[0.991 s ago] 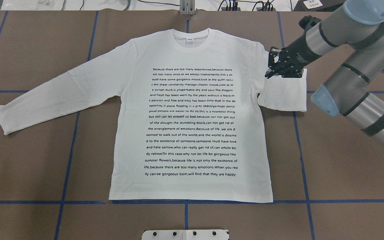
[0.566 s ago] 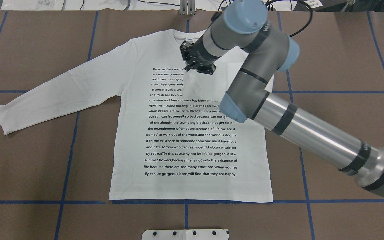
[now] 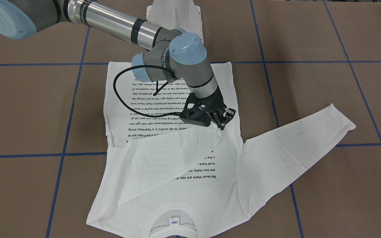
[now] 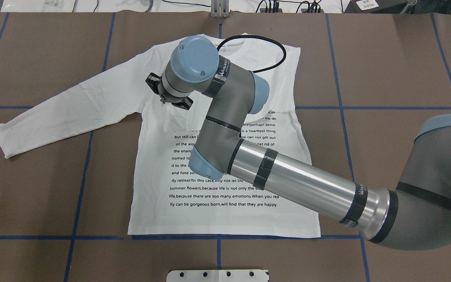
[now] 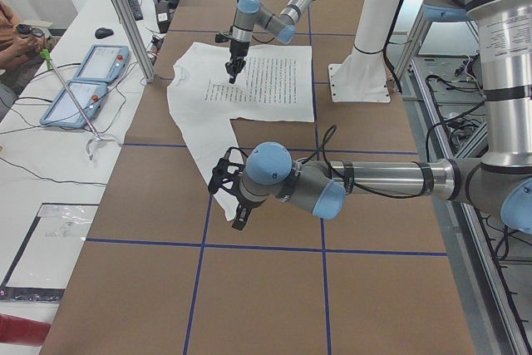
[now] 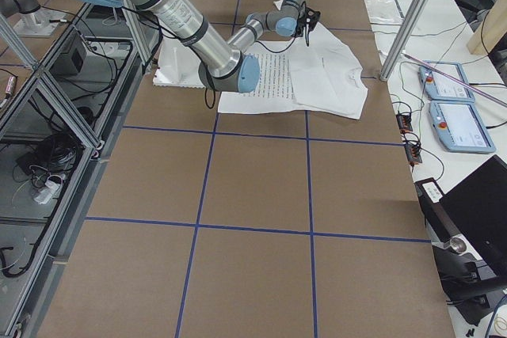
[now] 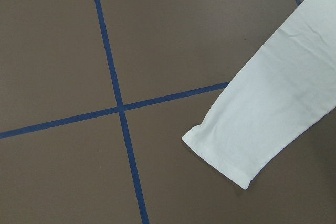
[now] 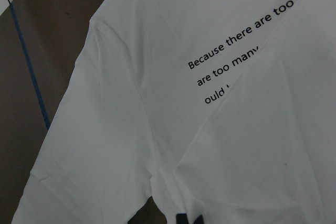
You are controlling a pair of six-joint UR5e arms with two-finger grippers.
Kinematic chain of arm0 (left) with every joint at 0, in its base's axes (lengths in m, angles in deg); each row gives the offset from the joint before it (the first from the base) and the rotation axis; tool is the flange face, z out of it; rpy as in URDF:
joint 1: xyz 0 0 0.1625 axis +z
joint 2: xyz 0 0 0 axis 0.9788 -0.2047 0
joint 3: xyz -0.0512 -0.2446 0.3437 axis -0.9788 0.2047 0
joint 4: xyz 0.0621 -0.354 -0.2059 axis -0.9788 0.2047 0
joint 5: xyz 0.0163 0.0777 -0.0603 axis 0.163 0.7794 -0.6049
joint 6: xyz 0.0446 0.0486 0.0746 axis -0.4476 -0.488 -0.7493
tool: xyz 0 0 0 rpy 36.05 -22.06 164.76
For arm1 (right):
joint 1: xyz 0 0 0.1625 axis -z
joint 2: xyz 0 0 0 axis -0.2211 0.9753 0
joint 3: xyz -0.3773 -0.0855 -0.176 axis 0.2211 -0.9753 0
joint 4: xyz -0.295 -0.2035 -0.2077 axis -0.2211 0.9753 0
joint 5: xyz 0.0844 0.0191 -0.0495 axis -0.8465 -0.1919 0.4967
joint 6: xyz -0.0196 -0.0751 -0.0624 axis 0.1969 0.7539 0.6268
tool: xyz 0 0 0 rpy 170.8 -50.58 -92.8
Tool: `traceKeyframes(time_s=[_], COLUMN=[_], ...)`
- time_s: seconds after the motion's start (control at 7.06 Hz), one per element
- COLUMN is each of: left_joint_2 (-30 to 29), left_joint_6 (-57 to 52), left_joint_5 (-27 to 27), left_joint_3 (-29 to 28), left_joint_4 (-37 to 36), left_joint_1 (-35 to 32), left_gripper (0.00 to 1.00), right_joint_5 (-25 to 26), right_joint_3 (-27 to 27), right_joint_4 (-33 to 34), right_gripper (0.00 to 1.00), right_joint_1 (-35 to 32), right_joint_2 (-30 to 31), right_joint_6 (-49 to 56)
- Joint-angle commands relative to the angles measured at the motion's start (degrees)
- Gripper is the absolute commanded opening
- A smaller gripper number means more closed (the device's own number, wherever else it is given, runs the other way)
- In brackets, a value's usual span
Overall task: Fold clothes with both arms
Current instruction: 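Fold the grasped sleeve across the shirt front toward the other sleeve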
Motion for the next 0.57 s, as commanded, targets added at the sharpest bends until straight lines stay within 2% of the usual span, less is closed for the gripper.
traceKeyframes(time_s=[0.0,0.14,0.28,0.42], left_joint_2=[0.12,0.12,0.03,-0.49], left_joint_6=[0.09,0.43,0.79,2.44], left_joint_5=[-0.35,-1.66,-1.84,-1.85], left_joint_3=[-0.03,-0.03,0.06,-0.29], left_joint_4=[0.11,0.11,0.37,0.19], left_joint_1=[0.00,0.09,0.09,0.61], left_gripper=[1.00,1.00,1.00,1.00], right_joint_5=[3.55,4.35,5.66,6.54], right_joint_3=[-1.55,-1.55,-1.55,-1.55], right_joint_4=[-1.35,-1.35,-1.35,-1.27], right_gripper=[0.00,0.00,0.92,0.99], right_joint_1=[2.27,2.80,3.33,3.69], right_joint_2=[-0.73,-0.73,-0.73,-0.90], right_joint_6=[0.02,0.02,0.02,-0.06])
